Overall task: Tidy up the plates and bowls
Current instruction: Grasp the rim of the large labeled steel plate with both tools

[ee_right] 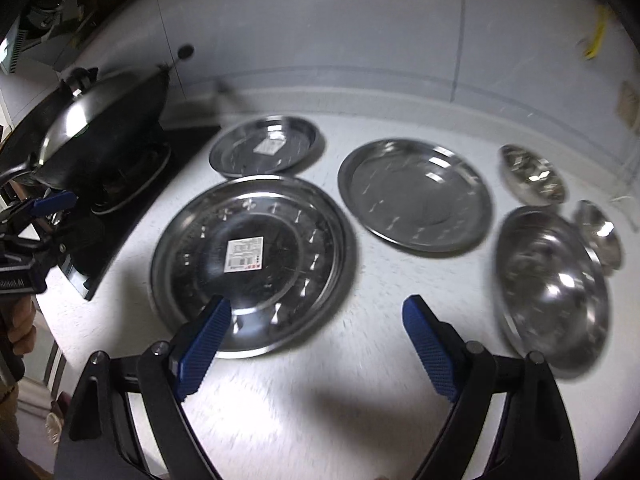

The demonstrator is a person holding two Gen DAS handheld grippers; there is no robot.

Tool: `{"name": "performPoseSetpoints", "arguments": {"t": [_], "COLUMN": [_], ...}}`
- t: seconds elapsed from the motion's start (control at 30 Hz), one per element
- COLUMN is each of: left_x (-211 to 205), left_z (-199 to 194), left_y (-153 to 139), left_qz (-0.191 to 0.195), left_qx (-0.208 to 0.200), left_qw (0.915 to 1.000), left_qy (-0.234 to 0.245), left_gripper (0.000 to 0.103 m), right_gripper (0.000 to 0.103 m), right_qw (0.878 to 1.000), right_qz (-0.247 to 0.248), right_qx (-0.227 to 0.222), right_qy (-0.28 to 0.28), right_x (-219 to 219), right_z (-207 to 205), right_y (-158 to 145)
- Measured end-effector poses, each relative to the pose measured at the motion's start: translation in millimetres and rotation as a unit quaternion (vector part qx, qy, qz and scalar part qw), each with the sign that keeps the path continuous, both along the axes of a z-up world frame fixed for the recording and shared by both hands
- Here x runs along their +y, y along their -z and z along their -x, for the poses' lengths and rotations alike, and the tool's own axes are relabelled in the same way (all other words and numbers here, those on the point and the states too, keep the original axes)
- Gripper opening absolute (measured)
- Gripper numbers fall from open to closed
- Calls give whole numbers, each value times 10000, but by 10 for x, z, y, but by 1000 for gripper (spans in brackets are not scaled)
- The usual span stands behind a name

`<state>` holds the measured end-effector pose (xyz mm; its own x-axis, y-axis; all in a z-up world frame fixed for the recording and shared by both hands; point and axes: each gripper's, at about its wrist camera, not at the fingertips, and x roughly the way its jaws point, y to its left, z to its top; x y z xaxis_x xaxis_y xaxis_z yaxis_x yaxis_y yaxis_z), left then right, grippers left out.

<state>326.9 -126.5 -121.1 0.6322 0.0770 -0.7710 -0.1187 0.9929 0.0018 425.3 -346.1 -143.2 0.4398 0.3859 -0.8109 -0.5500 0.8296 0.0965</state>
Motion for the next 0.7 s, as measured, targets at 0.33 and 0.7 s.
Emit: {"name": "performPoseSetpoints", "arguments": {"t": [0.33, 0.7], "left_x": [29, 109], "left_z": [-587, -796], "left_y": [525, 640], "left_qz": [236, 554], "left_qx": [649, 841], "left_qw": [9973, 9936], "left_qy": [237, 505], "left_gripper": [102, 102], "right_gripper": [89, 86], "right_qw": [9979, 9959], "right_qz": [181, 226], "right_qx": [625, 867], "right_qy": [72, 90], "right_x": [204, 354], "right_z": [-425, -564], "right_y": [494, 625]}}
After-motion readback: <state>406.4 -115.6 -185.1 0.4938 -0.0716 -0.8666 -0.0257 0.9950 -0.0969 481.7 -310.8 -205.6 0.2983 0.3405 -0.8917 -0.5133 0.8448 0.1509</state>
